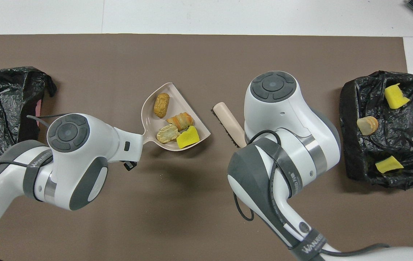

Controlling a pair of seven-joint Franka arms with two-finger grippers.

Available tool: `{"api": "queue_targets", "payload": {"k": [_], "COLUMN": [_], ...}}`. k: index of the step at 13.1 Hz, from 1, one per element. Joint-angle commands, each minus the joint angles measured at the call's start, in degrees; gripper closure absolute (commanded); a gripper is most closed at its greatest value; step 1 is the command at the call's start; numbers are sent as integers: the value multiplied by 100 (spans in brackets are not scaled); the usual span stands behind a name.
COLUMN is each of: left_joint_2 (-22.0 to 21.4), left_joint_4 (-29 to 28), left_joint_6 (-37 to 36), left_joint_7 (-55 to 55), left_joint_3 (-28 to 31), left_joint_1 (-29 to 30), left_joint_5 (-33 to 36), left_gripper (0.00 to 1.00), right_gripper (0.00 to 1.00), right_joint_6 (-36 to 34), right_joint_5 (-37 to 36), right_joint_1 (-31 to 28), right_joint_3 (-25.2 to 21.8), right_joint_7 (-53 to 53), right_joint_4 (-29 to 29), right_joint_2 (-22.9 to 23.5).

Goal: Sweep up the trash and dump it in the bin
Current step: 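Carry the dustpan to the trash bag while the right gripper lowers the brush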

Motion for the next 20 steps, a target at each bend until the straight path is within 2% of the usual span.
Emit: {"api": "queue_targets", "payload": {"k": [1, 3, 5, 8, 11, 13, 16, 18, 19, 20], "left_joint_2": [-163, -303, -452, -681, -699, -682, -655, -507, -367, -252], "left_joint_4": [-27, -27, -27, 78, 665, 921, 1246, 1588, 1834, 2071], "left_joint_6": [-63, -71, -150, -746, -1702, -1943, -2136, -2337, -2469, -2540], "left_joint_7": [-83, 31, 146, 146, 84, 128, 216, 679, 978, 1233], "left_joint_3": [-44, -35, -35, -18, -9, -9, -9, -9, -9, -9], "left_joint_1": [184, 370, 641, 1203, 2037, 2539, 3102, 3620, 3944, 4182], "left_joint_5": [31, -57, -154, -373, -618, -664, -664, -655, -629, -576], "left_gripper": [100, 100, 100, 100, 100, 100, 100, 100, 100, 100], "right_gripper": [100, 100, 100, 100, 100, 100, 100, 100, 61, 1], "right_joint_6": [48, 196, 757, 1373, 1761, 2156, 2805, 2914, 2853, 2704], "right_joint_5": [479, 787, 911, 1132, 1446, 1570, 2132, 2160, 2160, 2143], "right_joint_1": [224, 548, 901, 1454, 1876, 2079, 2185, 2282, 2256, 2247], "right_joint_3": [39, 39, 39, 39, 39, 39, 39, 39, 39, 30], "right_joint_7": [1006, 1780, 2405, 3196, 3872, 4208, 4227, 4140, 4156, 4157], "right_joint_4": [-262, -314, -690, -1078, -1386, -1789, -2491, -2661, -2609, -2478], "right_joint_2": [-218, -166, -122, 106, 107, -103, -428, -517, -482, -447]}}
